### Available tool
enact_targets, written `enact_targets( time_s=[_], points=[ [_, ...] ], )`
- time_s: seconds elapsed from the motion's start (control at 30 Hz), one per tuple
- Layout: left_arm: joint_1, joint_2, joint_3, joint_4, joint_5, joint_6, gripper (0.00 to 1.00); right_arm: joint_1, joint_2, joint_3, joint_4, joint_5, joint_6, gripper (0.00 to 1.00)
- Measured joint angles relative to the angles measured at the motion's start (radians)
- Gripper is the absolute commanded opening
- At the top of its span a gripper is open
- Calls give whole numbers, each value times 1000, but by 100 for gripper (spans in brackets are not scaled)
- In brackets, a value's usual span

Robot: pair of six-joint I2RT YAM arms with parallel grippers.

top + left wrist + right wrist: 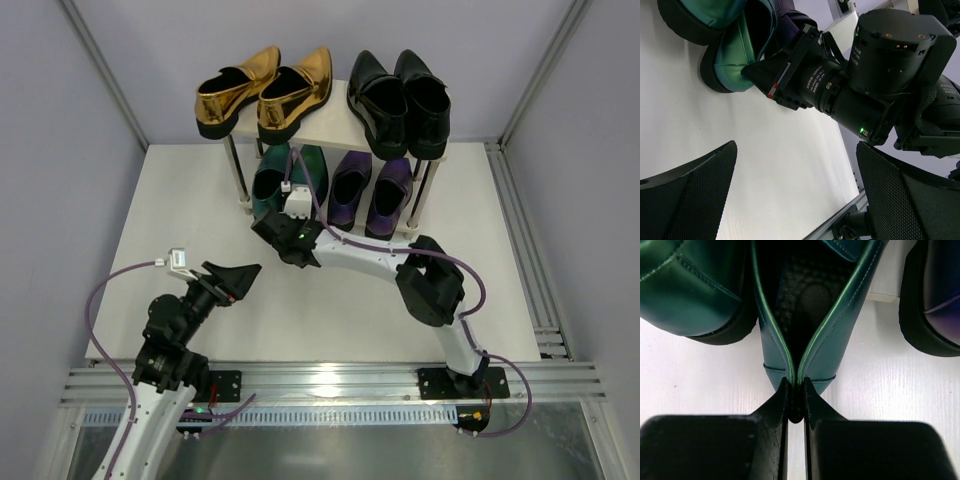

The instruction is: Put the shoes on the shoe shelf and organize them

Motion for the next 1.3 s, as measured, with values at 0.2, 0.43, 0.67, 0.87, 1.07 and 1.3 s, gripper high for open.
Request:
enact_targets(
  time_s=[0.2, 0.43, 0.67, 0.87, 1.07, 1.3],
  points=[
    [0, 1, 0, 0, 0, 0, 100, 5, -51, -61, 31, 21, -50, 4],
    [0, 0, 1, -4, 0, 0, 100, -17, -103, -99, 107, 63, -187, 4],
    [0, 1, 16, -16, 0, 0, 100, -66, -141, -100, 250, 124, -264, 4],
    [0, 1, 35, -31, 0, 6, 100, -109, -113, -54, 320, 111, -304, 4],
    [0, -6, 40, -51, -5, 21, 100, -133, -75, -37, 364, 65, -308, 4],
    [0, -6, 40, -59, -8, 22, 100, -112, -80, -101, 436, 35, -306, 4]
  ],
)
